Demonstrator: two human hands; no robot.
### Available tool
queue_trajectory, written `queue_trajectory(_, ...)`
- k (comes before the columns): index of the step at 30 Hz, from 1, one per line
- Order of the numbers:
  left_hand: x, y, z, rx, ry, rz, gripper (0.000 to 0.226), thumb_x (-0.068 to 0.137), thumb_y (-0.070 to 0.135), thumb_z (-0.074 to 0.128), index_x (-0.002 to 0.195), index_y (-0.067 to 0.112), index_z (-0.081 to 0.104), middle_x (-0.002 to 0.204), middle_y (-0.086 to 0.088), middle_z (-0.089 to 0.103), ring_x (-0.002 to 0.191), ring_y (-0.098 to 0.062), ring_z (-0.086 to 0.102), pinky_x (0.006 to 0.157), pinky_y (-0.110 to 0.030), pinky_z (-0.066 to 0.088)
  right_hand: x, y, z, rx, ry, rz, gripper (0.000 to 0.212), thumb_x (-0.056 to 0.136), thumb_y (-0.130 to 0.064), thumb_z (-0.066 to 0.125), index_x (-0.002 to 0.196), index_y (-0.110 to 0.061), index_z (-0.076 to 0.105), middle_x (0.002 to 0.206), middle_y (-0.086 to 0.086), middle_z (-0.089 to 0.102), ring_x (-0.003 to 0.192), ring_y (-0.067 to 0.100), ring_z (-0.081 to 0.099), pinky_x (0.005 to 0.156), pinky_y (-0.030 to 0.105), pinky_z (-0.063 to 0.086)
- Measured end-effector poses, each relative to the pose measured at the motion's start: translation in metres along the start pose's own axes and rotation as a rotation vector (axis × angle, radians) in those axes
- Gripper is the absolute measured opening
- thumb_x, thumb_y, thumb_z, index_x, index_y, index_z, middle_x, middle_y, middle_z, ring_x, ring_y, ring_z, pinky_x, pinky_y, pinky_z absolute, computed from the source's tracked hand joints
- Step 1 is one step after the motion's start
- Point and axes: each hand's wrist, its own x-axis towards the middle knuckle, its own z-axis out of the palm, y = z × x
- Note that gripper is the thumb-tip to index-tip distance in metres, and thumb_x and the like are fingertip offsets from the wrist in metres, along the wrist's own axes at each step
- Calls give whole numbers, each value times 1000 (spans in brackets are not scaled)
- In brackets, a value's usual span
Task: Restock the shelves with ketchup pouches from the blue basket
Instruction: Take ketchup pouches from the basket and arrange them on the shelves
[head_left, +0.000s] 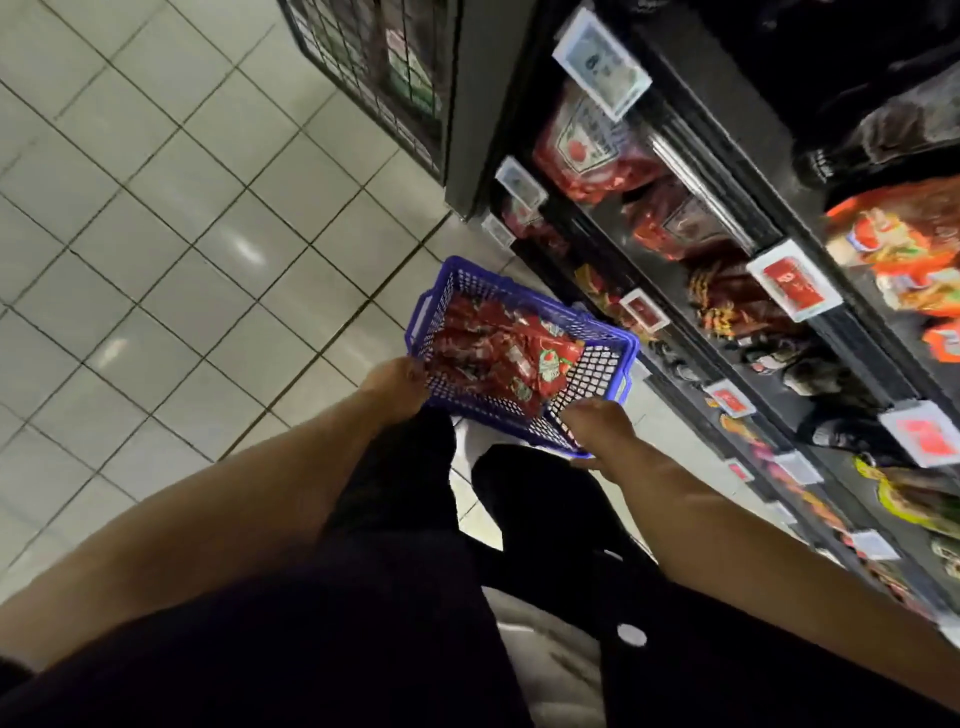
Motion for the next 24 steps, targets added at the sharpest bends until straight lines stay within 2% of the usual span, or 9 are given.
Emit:
queue_trajectory(4, 27, -10, 17, -134, 29, -6, 23, 98, 15, 50, 111, 5, 67, 115, -15, 69, 104, -34, 65, 87, -41, 51, 30, -7, 21, 198, -76, 192, 3, 90, -16, 60, 90, -14, 60, 91, 6, 58, 87, 24, 58, 63, 41, 57)
queue_trajectory(6, 44, -13, 32, -175, 37, -23, 24, 98, 15, 49, 112, 6, 67, 114, -13, 69, 105, -33, 64, 84, -39, 48, 54, -4, 31, 268, -119, 247, 4, 91, -16, 56, 90, -13, 59, 84, 5, 55, 84, 25, 59, 67, 43, 57)
queue_trajectory(9, 85, -24, 64, -138, 74, -46, 23, 97, 20, 52, 109, 10, 69, 108, -11, 70, 103, -31, 65, 76, -30, 40, 108, 4, 46, 331, -170, 309, 14, 94, -19, 54, 81, -14, 55, 88, 7, 53, 90, 28, 56, 82, 49, 56)
queue_trajectory(11, 118, -33, 91, -106, 36, -41, 22, 95, 20, 54, 108, 10, 69, 106, -10, 70, 101, -30, 65, 75, -29, 39, 151, 9, 54, 353, -192, 339, 19, 95, -21, 54, 77, -16, 51, 88, 7, 51, 88, 27, 52, 78, 46, 55)
queue_trajectory(14, 168, -42, 133, 10, -10, 13, 30, 96, 21, 54, 122, 12, 65, 120, -12, 67, 109, -33, 61, 83, -34, 44, 222, 13, 61, 416, -192, 351, 18, 96, -25, 54, 82, -14, 53, 90, 7, 53, 85, 25, 53, 71, 44, 54)
queue_trajectory(17, 222, -47, 170, 115, 13, 74, 42, 95, 22, 52, 137, 18, 58, 136, -14, 60, 122, -40, 56, 98, -43, 45, 296, 15, 69, 479, -209, 322, 27, 96, -36, 57, 103, -10, 56, 94, 9, 53, 97, 24, 57, 79, 45, 55)
queue_trajectory(20, 286, -52, 201, 102, 55, 119, 60, 93, 36, 64, 150, 30, 43, 151, -11, 47, 134, -38, 48, 110, -42, 42, 361, 14, 82, 499, -268, 304, 37, 93, -43, 60, 87, -7, 52, 79, 7, 49, 78, 19, 55, 80, 40, 55)
queue_trajectory(22, 328, -55, 220, 148, 78, 111, 78, 86, 40, 73, 154, 32, 34, 157, -9, 37, 140, -37, 41, 114, -47, 39, 402, 12, 92, 558, -291, 279, 37, 92, -41, 62, 95, -4, 57, 92, 9, 56, 90, 20, 60, 81, 39, 57)
queue_trajectory(24, 368, -56, 239, 278, 86, 104, 85, 81, 35, 76, 153, 29, 31, 156, -11, 37, 141, -38, 37, 114, -55, 36, 438, 9, 102, 688, -319, 236, 39, 94, -38, 57, 116, -7, 65, 116, 9, 66, 115, 24, 63, 91, 40, 56)
